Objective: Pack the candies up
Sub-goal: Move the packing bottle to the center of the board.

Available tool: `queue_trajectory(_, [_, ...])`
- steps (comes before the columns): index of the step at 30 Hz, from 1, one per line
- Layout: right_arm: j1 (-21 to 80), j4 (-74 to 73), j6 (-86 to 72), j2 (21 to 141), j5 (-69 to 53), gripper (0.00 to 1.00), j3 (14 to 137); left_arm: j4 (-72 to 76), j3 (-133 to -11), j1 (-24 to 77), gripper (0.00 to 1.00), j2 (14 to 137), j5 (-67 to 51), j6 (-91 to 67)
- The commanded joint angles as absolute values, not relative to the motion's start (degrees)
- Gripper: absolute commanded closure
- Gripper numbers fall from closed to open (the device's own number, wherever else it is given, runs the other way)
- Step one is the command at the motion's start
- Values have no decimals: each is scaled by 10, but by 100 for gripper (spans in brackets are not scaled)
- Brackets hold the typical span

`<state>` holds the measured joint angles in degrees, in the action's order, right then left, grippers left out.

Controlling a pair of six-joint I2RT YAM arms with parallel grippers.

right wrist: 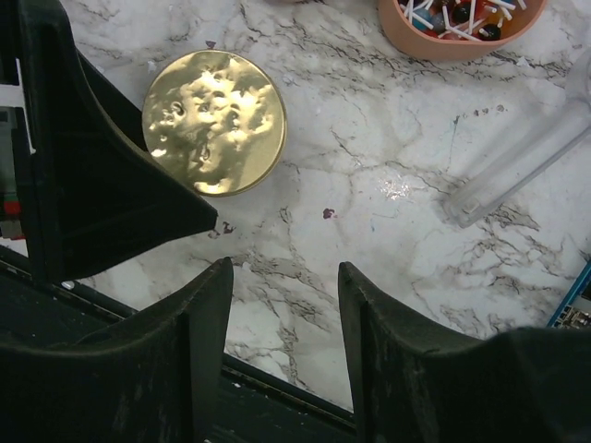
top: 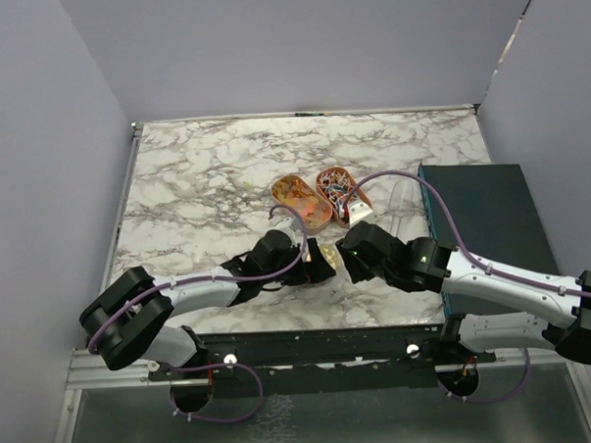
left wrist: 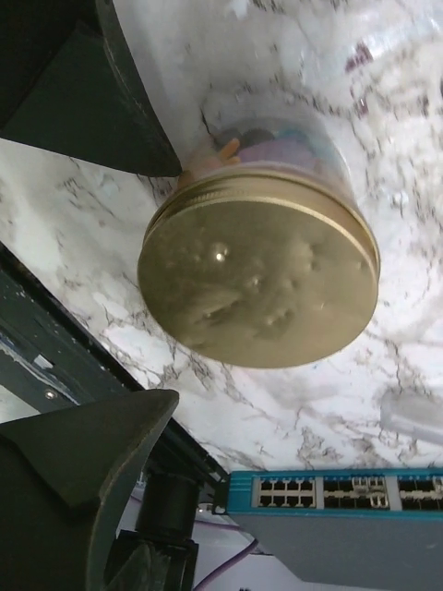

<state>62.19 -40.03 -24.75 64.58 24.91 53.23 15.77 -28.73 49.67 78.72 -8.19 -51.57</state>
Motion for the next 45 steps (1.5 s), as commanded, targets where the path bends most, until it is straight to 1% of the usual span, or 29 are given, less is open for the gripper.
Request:
queue_trajectory(1, [622,-419,-260,633,271,48,526,193,-316,522,3,797,-72,-494])
queue_trajectory(6, [622,-427,-263,634,275,47,532,182,-312,527,2,787,-58,-474])
queue_trajectory(11, [622,-424,-262,634,283,47,533,105,-293,531,1,725,14,-419])
queue_trajectory(15, [621,-412,-255,635,287,44,537,91,-271,545,1,673,63,-391])
queue_trajectory(18, [617,-393,-245,637,281,43,538,95,-258,588,1,651,115,-368])
queue_trajectory(22, [606,-374,-229,651,268,45,547,126,-237,652,1,649,209,-340])
queue_trajectory(24, [601,-367,-222,657,264,47,551,155,-227,683,1,652,250,-323])
queue_trajectory(27, [596,-362,-217,661,259,47,555,203,-208,732,1,654,328,-289])
queue_trajectory(30, [591,-361,-215,656,255,47,552,259,-189,756,1,670,383,-250])
queue_trajectory(36, [572,-342,-210,651,228,46,544,406,-158,761,1,758,407,-220])
queue_trajectory(38, [564,-334,-207,657,213,47,547,479,-139,761,1,794,401,-202])
queue_trajectory(42, [557,-316,-204,669,183,53,557,618,-117,761,1,860,396,-175])
queue_trajectory(44, [554,-300,-203,678,168,59,560,673,-107,761,1,885,393,-165])
queue_trajectory(45, [552,-293,-201,686,158,63,561,699,-103,761,1,898,391,-158])
